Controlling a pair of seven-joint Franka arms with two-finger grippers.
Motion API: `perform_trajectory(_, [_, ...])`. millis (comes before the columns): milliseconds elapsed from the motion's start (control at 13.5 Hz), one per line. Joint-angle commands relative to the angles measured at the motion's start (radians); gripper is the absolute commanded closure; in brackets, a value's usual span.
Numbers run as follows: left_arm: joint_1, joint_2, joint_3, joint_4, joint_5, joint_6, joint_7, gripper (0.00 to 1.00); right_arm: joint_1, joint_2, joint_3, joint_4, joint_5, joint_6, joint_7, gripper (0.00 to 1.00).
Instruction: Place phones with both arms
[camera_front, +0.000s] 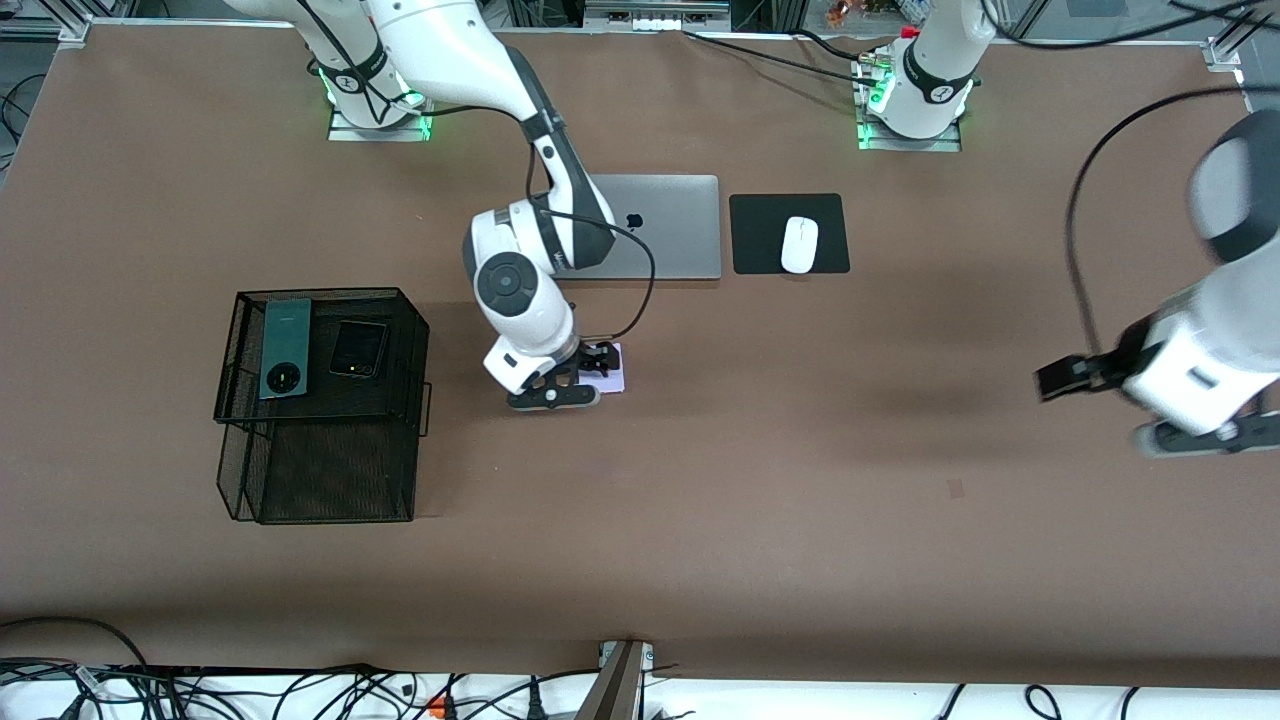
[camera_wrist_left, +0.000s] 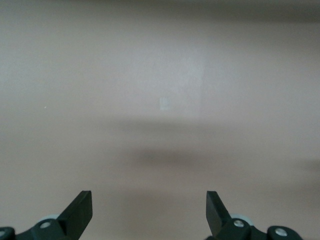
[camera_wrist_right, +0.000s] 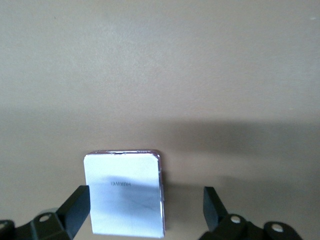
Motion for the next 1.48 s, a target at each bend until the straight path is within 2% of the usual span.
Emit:
perform_trajectory(0, [0.033, -0.093, -0.017, -0.049, -0.037, -0.079, 0.074, 0.00, 0.011, 0.043, -0.003, 0.032, 0.004, 0.014, -0.004, 0.00])
perform_trajectory(296, [0.035, -0.162, -0.015, -0.054, -0.059, -0.165, 0.079, 0.00, 0.028, 0.051, -0.001, 0.033, -0.004, 0.014, -0.041, 0.00])
perform_trajectory(740, [0.058, -0.202, -0.014, -0.060, -0.114, -0.234, 0.091, 0.00, 0.029, 0.063, 0.011, 0.033, 0.000, 0.030, -0.037, 0.00])
perform_trajectory(888, [0.060, -0.231, -0.014, -0.141, -0.117, -0.182, 0.092, 0.00, 0.029, 0.065, 0.022, 0.033, 0.002, 0.033, -0.027, 0.00])
perform_trajectory(1036, [0.058, -0.314, -0.014, -0.280, -0.119, -0.078, 0.092, 0.00, 0.029, 0.066, 0.025, 0.033, 0.005, 0.033, -0.023, 0.00])
perform_trajectory(1258, [0.037, -0.325, -0.012, -0.310, -0.117, -0.056, 0.077, 0.00, 0.029, 0.068, 0.025, 0.033, 0.005, 0.034, -0.027, 0.00])
perform_trajectory(1406, [-0.012, -0.323, 0.024, -0.310, -0.114, -0.056, 0.076, 0.00, 0.029, 0.085, 0.031, 0.033, 0.004, 0.069, -0.030, 0.00])
